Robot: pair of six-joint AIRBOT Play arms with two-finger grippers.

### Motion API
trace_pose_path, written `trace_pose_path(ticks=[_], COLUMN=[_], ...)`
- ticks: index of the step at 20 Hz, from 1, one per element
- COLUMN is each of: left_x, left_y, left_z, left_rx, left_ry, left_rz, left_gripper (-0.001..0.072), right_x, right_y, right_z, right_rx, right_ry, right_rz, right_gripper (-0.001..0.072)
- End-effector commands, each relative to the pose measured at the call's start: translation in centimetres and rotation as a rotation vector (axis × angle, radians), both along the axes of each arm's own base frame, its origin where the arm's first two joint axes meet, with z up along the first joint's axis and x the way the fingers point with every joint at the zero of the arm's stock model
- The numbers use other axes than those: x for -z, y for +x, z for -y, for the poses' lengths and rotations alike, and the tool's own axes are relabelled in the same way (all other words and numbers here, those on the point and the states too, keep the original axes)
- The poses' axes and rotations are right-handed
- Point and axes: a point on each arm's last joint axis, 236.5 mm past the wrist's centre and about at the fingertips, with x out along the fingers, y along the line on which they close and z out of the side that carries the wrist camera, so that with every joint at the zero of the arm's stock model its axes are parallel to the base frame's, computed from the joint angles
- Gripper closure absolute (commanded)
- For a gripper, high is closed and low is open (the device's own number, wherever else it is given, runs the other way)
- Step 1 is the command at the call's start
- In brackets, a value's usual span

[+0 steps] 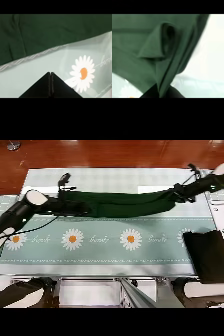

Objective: Fold the shirts.

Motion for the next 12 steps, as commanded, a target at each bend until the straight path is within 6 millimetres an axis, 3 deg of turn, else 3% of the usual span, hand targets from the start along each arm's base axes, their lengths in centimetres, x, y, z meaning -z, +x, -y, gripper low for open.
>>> trace_pose_path(ticks=[1,4,8,10,12], left_x=[-0.3,1.5,6.0,8.4,9.4], left_y=[0.5,0.7,0.3,-2.2,-6.0], left_z=[6.2,12.6,20.4,23.9,27.3], left_rx=[0.072,0.146,0.190,0.242,0.342], left_ry=[-0.009,-0.017,-0.030,-0.023,-0.020], left_rz=[0.078,0.049,-0.068,-0.166,-0.218], left_gripper=[0.0690,0.0690,0.0690,0.0690,0.0690], right_x=[-3.4,-5.2,-7.6,-8.9,-9.7], right_y=[-5.4,-10.2,-14.0,-14.5,-14.8], right_z=[0.8,-0.6,-2.7,-3.2,-3.4], right_rx=[0.032,0.062,0.083,0.086,0.094], right_ry=[-0.083,-0.084,-0.035,-0.030,-0.022], right_rz=[0.120,0.183,0.217,0.259,0.283], right_gripper=[0.0687,0.0686,0.0685,0.0685,0.0685])
